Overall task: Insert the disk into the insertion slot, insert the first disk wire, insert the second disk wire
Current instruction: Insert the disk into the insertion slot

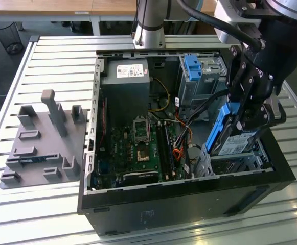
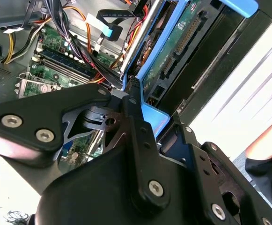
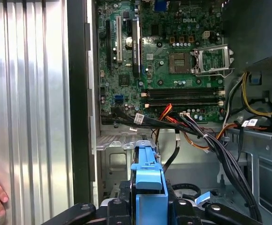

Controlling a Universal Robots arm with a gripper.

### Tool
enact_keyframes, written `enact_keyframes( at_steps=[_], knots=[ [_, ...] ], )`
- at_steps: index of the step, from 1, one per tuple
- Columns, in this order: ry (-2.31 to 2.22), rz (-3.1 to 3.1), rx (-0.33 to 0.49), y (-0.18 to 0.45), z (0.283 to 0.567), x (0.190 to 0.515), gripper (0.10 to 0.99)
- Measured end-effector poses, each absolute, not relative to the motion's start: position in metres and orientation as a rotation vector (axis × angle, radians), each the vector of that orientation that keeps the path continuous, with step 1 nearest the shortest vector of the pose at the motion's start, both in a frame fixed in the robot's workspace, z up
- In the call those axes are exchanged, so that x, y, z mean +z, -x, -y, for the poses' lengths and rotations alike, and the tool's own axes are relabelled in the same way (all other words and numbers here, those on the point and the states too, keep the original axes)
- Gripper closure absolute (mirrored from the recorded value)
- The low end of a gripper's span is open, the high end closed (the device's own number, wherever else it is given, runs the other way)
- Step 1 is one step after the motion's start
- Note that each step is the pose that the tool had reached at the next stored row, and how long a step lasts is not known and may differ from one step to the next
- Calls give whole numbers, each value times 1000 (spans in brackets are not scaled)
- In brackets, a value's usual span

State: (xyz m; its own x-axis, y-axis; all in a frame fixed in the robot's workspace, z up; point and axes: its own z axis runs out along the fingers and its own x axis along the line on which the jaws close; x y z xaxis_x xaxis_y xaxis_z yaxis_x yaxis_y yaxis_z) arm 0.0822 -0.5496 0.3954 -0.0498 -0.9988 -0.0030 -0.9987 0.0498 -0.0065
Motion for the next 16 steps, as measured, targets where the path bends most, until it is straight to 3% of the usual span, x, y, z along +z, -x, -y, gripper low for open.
enact_keyframes(
  at_steps=[16],
  knots=[
    [2163, -2273, 4, -82, 550, 384, 722]
  ],
)
